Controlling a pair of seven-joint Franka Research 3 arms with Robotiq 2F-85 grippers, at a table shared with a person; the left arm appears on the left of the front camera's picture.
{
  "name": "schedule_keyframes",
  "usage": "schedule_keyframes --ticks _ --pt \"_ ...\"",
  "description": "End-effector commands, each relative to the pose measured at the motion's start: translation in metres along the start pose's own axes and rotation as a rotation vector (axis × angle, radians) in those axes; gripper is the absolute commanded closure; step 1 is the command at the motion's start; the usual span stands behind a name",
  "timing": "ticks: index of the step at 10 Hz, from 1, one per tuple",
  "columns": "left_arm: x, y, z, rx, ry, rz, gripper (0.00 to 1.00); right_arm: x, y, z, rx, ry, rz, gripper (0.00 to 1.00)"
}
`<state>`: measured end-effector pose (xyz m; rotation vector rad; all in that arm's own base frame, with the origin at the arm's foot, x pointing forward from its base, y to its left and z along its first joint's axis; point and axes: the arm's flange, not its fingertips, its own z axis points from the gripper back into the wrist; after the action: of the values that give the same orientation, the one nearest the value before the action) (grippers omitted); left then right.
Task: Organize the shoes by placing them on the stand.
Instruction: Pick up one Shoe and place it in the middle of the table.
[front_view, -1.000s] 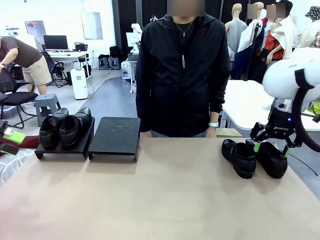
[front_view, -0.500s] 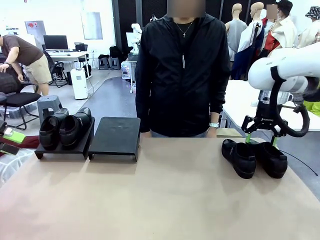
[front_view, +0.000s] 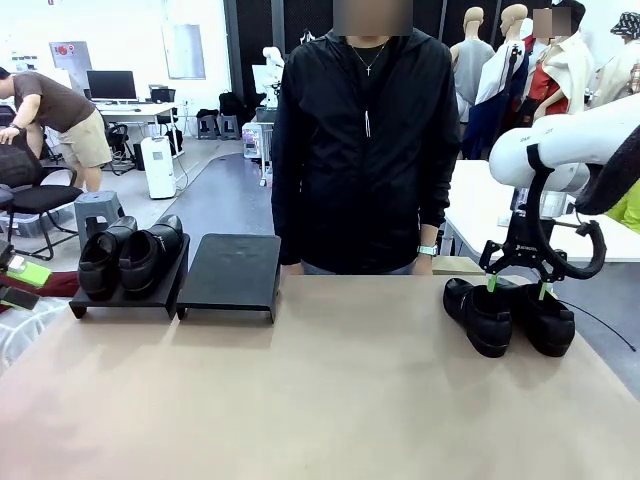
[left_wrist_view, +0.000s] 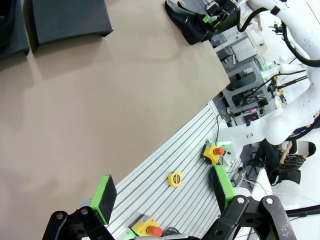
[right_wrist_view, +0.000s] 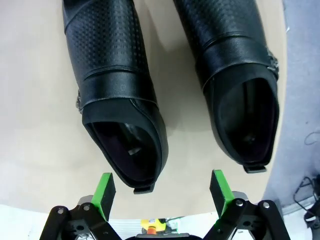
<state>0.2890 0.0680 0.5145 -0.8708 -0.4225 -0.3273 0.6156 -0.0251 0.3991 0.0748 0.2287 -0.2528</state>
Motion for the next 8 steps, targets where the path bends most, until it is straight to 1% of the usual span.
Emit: schedule_keyframes --ticks 1,2,8 --pt "-0.001 0.001 0.002 0.004 0.011 -0.006 0.00 0.000 0.012 0.000 0.002 0.031 0.019 0.00" --pt "-0.001 0.001 0.002 0.004 0.011 -0.006 0.00 0.002 0.015 -0.006 -0.016 0.041 0.012 0.00" --pt "-0.001 0.001 0.002 0.004 0.011 -0.006 0.00 0.013 0.016 -0.029 0.061 0.039 -0.014 0.00"
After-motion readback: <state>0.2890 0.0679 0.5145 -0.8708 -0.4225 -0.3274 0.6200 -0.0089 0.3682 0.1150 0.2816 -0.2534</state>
